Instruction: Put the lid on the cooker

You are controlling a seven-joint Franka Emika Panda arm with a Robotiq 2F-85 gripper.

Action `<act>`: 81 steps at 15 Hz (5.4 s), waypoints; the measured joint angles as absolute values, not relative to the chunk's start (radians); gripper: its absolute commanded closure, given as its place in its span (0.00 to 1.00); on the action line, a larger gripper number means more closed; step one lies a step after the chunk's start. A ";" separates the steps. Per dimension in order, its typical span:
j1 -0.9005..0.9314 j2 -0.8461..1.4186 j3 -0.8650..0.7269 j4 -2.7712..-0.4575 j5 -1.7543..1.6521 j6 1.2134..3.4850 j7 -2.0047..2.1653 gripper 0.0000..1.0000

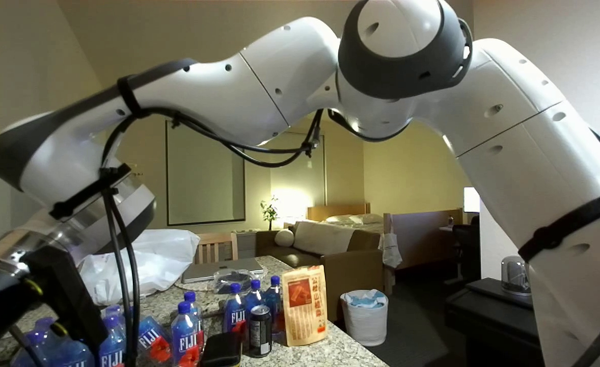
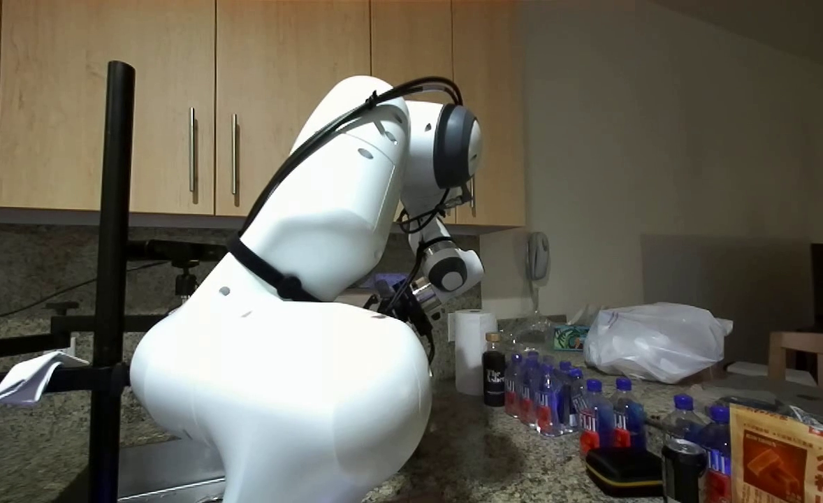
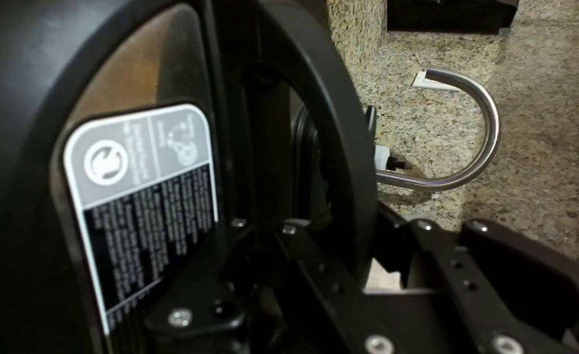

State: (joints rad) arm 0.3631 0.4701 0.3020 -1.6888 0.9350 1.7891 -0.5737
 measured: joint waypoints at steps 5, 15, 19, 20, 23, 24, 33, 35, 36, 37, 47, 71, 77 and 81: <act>0.347 0.472 0.301 -1.689 0.937 1.785 -0.573 0.98; 0.334 0.498 0.305 -1.660 0.939 1.753 -0.573 0.98; 0.344 0.498 0.306 -1.660 0.937 1.754 -0.571 0.98; 0.344 0.498 0.306 -1.660 0.937 1.754 -0.570 0.98; 0.342 0.498 0.305 -1.659 0.937 1.754 -0.569 0.98; 0.341 0.499 0.304 -1.659 0.937 1.754 -0.568 0.98; 0.332 0.500 0.304 -1.654 0.940 1.753 -0.552 0.58; 0.330 0.500 0.304 -1.647 0.941 1.753 -0.544 0.47; 0.329 0.500 0.304 -1.644 0.942 1.753 -0.541 0.40; 0.328 0.500 0.304 -1.639 0.943 1.753 -0.539 0.34; 0.277 0.501 0.293 -1.619 0.965 1.748 -0.538 0.00; 0.105 0.062 0.071 -1.915 0.595 1.877 -0.449 0.00; 0.106 -0.023 0.072 -1.955 0.250 1.915 -0.300 0.00; 0.107 -0.038 0.076 -1.956 0.032 1.900 -0.154 0.00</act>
